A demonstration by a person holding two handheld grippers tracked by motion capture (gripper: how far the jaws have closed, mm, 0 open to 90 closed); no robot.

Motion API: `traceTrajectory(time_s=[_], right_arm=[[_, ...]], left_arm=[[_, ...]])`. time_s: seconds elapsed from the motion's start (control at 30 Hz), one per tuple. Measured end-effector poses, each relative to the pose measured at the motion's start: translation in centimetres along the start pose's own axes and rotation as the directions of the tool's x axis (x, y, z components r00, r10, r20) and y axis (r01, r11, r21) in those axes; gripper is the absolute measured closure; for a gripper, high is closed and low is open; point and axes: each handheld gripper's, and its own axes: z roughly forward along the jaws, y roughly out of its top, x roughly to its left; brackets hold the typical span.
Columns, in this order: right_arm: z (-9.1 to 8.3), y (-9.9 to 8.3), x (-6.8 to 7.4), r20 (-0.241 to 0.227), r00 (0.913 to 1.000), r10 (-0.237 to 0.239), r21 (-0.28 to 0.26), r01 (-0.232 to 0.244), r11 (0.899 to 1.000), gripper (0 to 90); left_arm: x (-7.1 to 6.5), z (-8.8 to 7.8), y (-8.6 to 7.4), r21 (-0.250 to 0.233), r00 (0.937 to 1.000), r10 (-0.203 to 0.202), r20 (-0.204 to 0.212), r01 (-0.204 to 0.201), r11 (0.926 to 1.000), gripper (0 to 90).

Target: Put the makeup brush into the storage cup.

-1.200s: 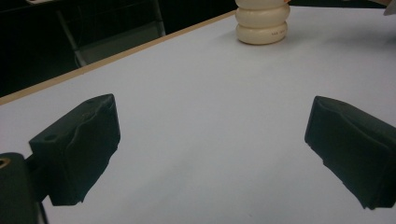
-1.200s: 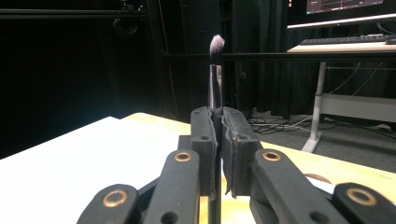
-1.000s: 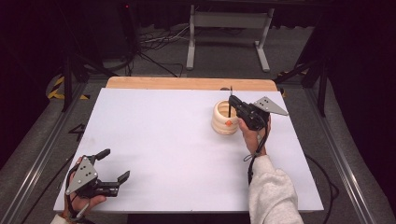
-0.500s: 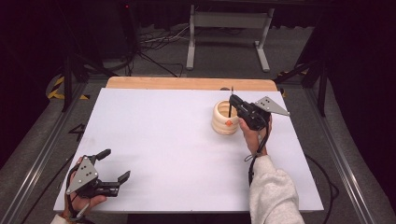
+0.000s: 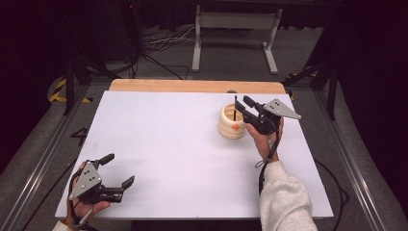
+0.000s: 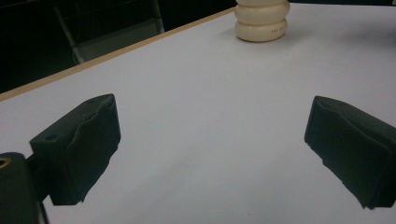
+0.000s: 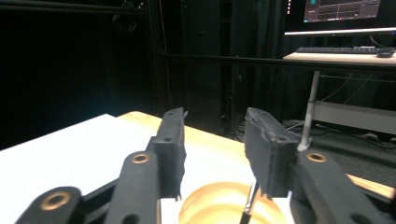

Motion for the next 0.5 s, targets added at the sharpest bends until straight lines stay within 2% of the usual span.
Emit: traceTrajectory(time_s=[0.17,0.3,0.5], right_arm=[[-0.2,0.2,0.12,0.004,0.9995,-0.032,0.013,0.032,0.999,48.7],[-0.34,0.41,0.26,0.024,0.9987,-0.045,0.014,0.045,0.999,41.7],[-0.49,0.62,0.44,0.069,0.9949,-0.073,0.024,0.072,0.997,31.4]], left_arm=[[0.0,0.06,0.0,0.001,1.0,-0.001,0.001,0.001,1.0,4.5],[0.01,0.19,-0.01,0.016,1.0,0.006,-0.001,-0.006,0.9999,4.5],[0.02,0.1,0.01,0.004,0.9999,0.003,-0.01,-0.003,1.0,4.3]])
